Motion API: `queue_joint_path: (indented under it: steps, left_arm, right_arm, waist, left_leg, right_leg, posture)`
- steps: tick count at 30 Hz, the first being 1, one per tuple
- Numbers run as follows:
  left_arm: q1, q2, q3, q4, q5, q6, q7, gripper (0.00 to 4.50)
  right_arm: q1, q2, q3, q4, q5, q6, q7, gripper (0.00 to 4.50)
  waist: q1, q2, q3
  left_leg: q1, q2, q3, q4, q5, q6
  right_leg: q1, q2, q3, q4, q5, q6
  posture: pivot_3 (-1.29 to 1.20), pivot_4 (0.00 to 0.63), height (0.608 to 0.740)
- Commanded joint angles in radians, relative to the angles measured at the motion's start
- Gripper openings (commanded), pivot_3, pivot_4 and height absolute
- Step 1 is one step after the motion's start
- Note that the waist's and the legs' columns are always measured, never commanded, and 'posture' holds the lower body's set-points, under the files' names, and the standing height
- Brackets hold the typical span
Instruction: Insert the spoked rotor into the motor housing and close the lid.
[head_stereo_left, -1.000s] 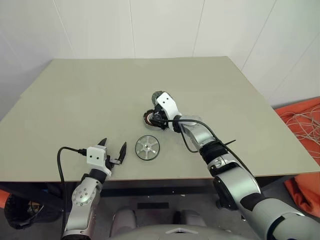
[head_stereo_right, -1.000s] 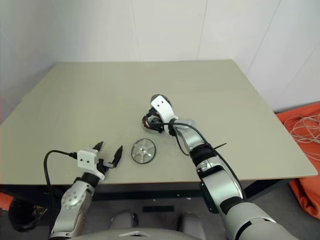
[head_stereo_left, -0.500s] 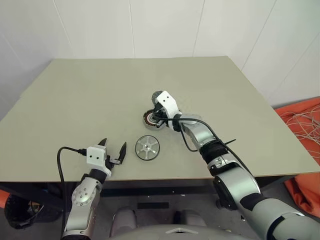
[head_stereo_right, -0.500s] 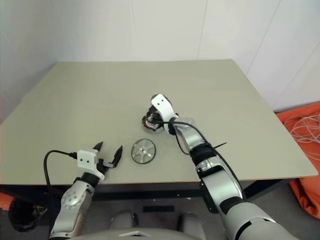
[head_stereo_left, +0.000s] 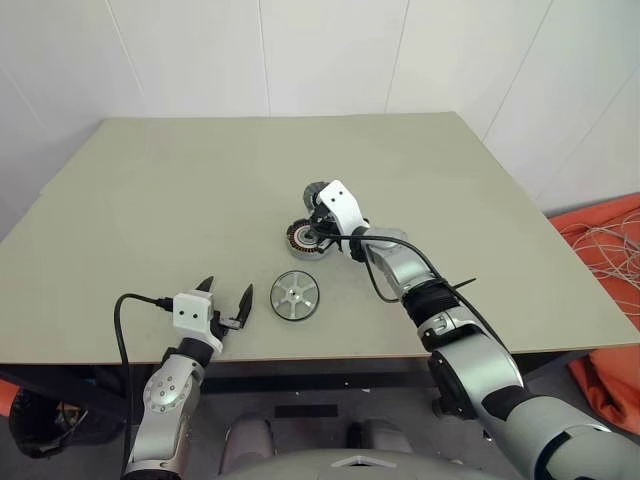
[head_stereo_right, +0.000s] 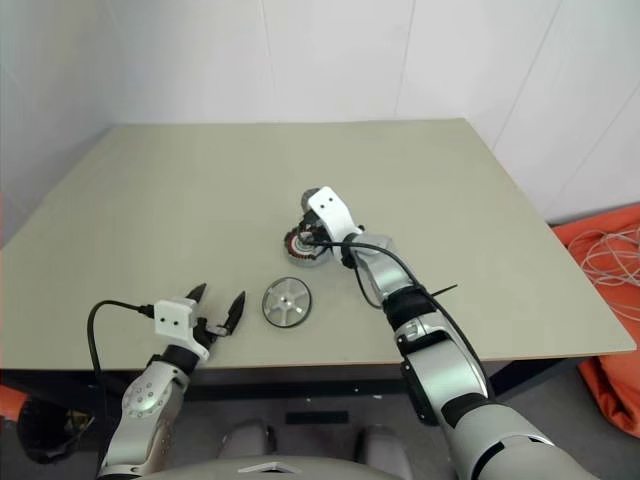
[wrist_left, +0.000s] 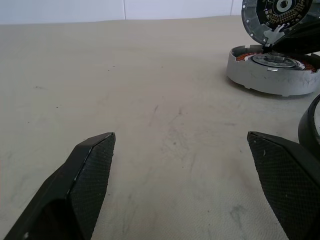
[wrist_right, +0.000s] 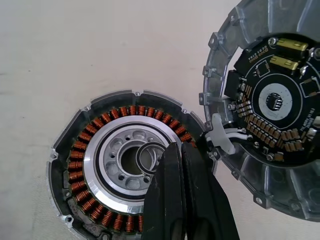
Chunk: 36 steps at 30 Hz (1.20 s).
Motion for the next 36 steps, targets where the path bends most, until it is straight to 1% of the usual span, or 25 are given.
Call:
queue_joint_path:
  steps: [1, 16, 36]
  left_arm:
    - [0.0, -0.001, -0.007, -0.03, -0.001, 0.003, 0.0, 4.5]
    - [0.007, -0.003, -0.009, -0.044, 0.005, 0.009, 0.012, 4.5]
    - [0.003, -0.002, -0.007, -0.031, -0.001, 0.005, 0.013, 4.5]
  right_arm:
    - [-0.044, -0.003, -0.01, -0.025, -0.007, -0.005, -0.008, 0.04]
    - [-0.044, 0.002, 0.015, -0.037, -0.045, 0.009, 0.012, 0.04]
    - [-0.025, 0.02, 0.023, -0.077, -0.042, 0.03, 0.051, 0.04]
  waist:
    - [0.0, 0.0, 0.0]
    - [0.0, 0.0, 0.0]
    - [0.0, 0.0, 0.001]
  left_leg:
    - [0.0, 0.0, 0.0, 0.0, 0.0, 0.0]
    - [-0.001, 0.0, 0.0, 0.0, 0.0, 0.0]
    - [0.0, 0.0, 0.0, 0.0, 0.0, 0.0]
  right_leg:
    - [0.0, 0.0, 0.0, 0.0, 0.0, 0.0]
    - [-0.001, 0.0, 0.0, 0.0, 0.0, 0.0]
    - [-0.001, 0.0, 0.0, 0.0, 0.0, 0.0]
  posture:
    - [0.0, 0.0, 0.74]
    - [0.0, 0.0, 0.74]
    - [0.0, 0.0, 0.74]
